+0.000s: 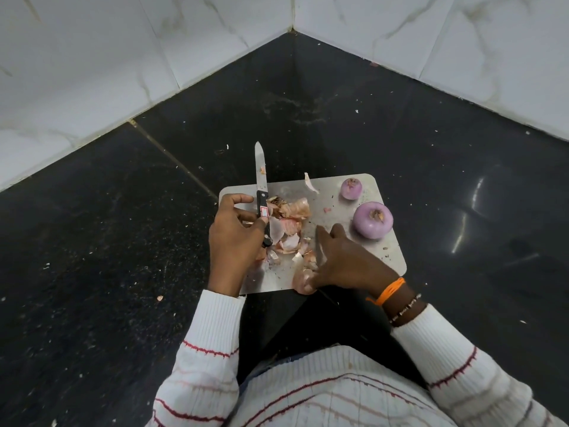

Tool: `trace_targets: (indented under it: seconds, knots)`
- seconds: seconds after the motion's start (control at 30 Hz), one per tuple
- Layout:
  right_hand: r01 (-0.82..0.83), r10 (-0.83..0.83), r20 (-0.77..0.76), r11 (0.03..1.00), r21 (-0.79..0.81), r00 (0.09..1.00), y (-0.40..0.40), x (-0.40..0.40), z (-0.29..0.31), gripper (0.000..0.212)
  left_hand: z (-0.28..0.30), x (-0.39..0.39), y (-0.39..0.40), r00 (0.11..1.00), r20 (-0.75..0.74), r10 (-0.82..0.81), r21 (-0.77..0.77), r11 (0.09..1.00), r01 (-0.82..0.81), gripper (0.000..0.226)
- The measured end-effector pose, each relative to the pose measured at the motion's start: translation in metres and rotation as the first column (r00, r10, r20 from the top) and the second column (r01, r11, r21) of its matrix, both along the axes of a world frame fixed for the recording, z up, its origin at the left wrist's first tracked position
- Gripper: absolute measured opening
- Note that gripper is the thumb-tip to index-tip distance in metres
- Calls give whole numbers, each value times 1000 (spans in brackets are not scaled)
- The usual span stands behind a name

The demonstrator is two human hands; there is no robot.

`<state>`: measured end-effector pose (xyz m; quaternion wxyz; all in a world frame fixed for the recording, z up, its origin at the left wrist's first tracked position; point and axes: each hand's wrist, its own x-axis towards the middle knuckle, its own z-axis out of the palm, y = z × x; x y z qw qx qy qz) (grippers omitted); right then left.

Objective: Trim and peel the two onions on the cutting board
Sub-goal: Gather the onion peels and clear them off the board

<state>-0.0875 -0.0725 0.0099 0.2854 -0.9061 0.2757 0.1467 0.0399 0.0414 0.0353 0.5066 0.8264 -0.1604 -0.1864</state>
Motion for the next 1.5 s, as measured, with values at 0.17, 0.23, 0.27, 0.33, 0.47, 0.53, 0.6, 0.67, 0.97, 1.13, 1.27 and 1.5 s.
trace_targets:
  seconds: [0.17,0.23,0.27,0.33,0.47,0.53,0.6,0.67,0.97,1.13,1.27,1.5]
  knots:
    - [50,-58,159,997,57,985,5,26,-11,77,-3,-3,-1,1000,-19,5,-26,1000,-6,35]
    - [20,-33,204,998,61,979,0,41,-12,73,-4,-3,0,999,-39,18,-42,999,-19,38]
    - [2,-15,216,998,62,976,-4,46,-11,74,-4,-3,0,999,-38,20,-42,999,-22,39]
    - [-23,12,226,999,46,974,-14,50,-5,79,-2,-5,-1,999,-29,16,-33,999,-17,39]
    - [83,-47,279,990,-117,959,-25,47,0,63,-2,-3,-2,999,-38,24,-42,999,-25,39]
    - [168,-108,393,978,-121,913,-26,50,-9,51,-3,-4,-3,1000,-15,14,-44,999,-15,38]
    - [244,-212,469,970,-8,857,-25,56,-20,53,-3,-7,-4,1000,2,3,-52,999,-3,38]
    - [286,-280,466,956,59,839,-22,62,-32,56,-2,-9,-3,1000,14,3,-66,998,-2,38]
    - [64,-267,559,932,356,785,11,66,-33,48,-8,-12,4,999,14,51,-130,990,-48,36]
    - [326,-395,522,919,223,756,4,53,-41,47,-9,-13,11,999,36,21,-125,992,-17,35]
    - [163,-337,515,921,354,788,12,47,-36,45,-10,-16,13,998,63,-1,-141,990,10,35]
    - [238,-422,721,906,349,549,9,50,-7,33,-13,-29,6,993,77,-91,-161,982,102,34]
